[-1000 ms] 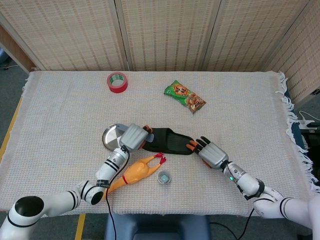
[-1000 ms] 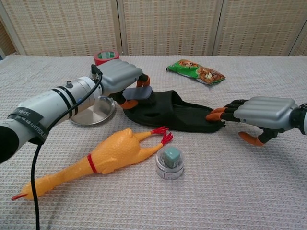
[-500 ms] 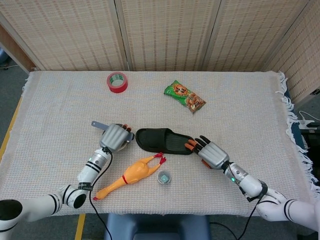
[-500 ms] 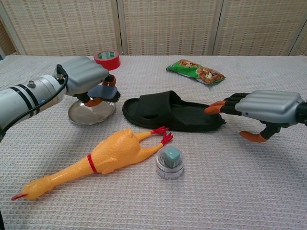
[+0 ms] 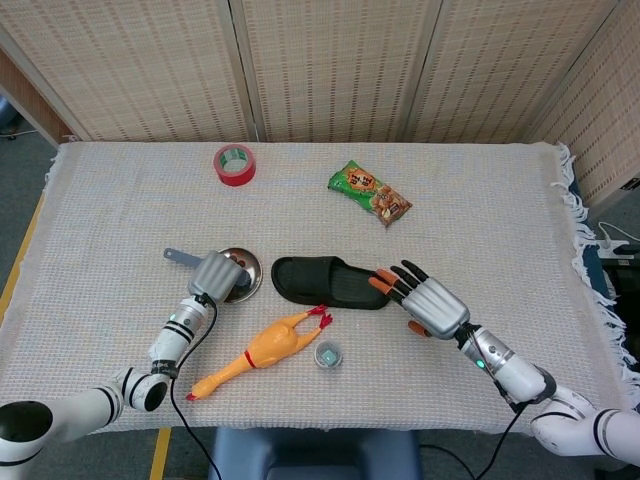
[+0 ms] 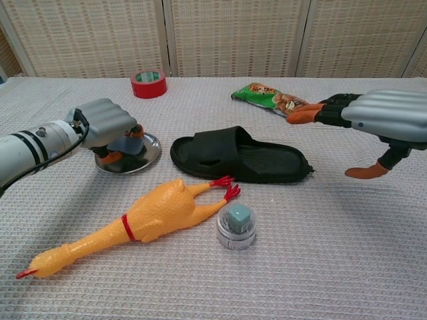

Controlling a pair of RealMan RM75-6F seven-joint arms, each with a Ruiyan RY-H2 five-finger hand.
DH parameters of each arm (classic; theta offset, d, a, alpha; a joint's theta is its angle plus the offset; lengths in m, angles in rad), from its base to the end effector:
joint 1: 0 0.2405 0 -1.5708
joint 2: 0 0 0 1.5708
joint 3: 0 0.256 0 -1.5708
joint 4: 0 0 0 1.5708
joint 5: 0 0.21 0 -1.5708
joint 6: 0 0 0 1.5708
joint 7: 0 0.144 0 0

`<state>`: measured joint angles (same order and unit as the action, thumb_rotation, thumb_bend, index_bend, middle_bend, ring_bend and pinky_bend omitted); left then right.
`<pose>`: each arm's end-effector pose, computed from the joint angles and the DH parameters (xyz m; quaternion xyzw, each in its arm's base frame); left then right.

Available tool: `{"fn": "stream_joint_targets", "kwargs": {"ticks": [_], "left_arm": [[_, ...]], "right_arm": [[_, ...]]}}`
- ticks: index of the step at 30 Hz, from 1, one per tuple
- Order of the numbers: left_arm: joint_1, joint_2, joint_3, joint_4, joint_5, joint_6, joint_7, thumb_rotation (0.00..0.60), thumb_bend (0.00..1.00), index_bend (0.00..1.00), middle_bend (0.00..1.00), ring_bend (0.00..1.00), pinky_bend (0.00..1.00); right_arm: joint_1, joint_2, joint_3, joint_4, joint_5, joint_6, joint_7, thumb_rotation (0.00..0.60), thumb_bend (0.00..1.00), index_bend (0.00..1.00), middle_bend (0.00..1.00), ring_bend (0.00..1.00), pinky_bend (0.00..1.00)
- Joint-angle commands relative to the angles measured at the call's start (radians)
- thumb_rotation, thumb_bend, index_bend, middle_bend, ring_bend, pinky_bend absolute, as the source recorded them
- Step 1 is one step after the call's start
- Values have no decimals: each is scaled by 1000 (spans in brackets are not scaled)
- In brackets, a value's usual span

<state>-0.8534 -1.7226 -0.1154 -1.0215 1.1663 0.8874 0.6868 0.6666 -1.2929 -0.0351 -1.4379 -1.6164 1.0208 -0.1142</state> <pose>-0.1738 0.3952 -0.0454 -0.8207 -0.1294 -0.2106 0.5152 -0.2102 -0.3087 0.0430 0.8434 -0.2240 0.3190 0.3697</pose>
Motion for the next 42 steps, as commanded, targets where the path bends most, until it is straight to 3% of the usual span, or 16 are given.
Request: {"fn": "stream_joint_targets", "kwargs": {"ticks": [1,6,14,18,21,23,26,28,30,33,38,40,42], "left_arm": [[4,7,-6,-19,3,14,-9,600,428,140,401,785,1000],[4,25,-8,-51,-27,-2,29,600,421,5,264,780,1000],[8,52,-8,-122,-66,9,88,600,421,0,189,778,1000],[30,109,-7,-227,-48,65,88,600,423,0,132,751,1000],[70,212,-5,-382,-33,114,48,600,421,0,49,642,992],[104,285,3,-482,-6,147,-6,600,419,0,17,522,933],[185,408,38,-632,88,218,-181,600,410,0,0,315,754],[276,478,91,-684,199,323,-337,600,411,0,0,152,548],[386,505,158,-642,318,487,-409,600,412,0,0,76,388],[539,500,217,-561,374,689,-417,600,412,0,0,40,210],[716,453,231,-439,369,893,-590,600,438,0,0,18,204],[753,420,218,-360,320,889,-596,600,452,0,0,17,229],[760,427,213,-366,330,884,-631,600,452,0,0,14,235]], "right_arm": [[-27,24,11,-34,8,33,-73,600,201,0,0,0,0],[-62,50,16,-100,21,73,-161,600,200,0,0,0,0],[-100,106,13,-171,6,122,-185,600,201,0,0,0,0],[-138,143,9,-202,-8,180,-181,600,201,0,0,0,0],[-196,179,-12,-231,-16,250,-148,600,200,0,0,0,0],[-238,199,-32,-234,-31,301,-121,600,200,0,0,0,0],[-320,219,-61,-223,-49,403,-65,600,195,0,0,0,0],[-385,215,-70,-194,-50,488,-36,600,184,0,0,0,0],[-453,179,-55,-131,-38,589,-51,600,181,0,0,0,0],[-525,134,-52,-75,-18,666,-26,600,181,0,0,0,0],[-564,117,-67,-32,-7,654,49,600,180,0,0,0,0],[-562,124,-71,-35,-8,627,76,600,180,0,0,0,0],[-565,130,-69,-35,-29,636,87,600,180,0,0,0,0]]}}
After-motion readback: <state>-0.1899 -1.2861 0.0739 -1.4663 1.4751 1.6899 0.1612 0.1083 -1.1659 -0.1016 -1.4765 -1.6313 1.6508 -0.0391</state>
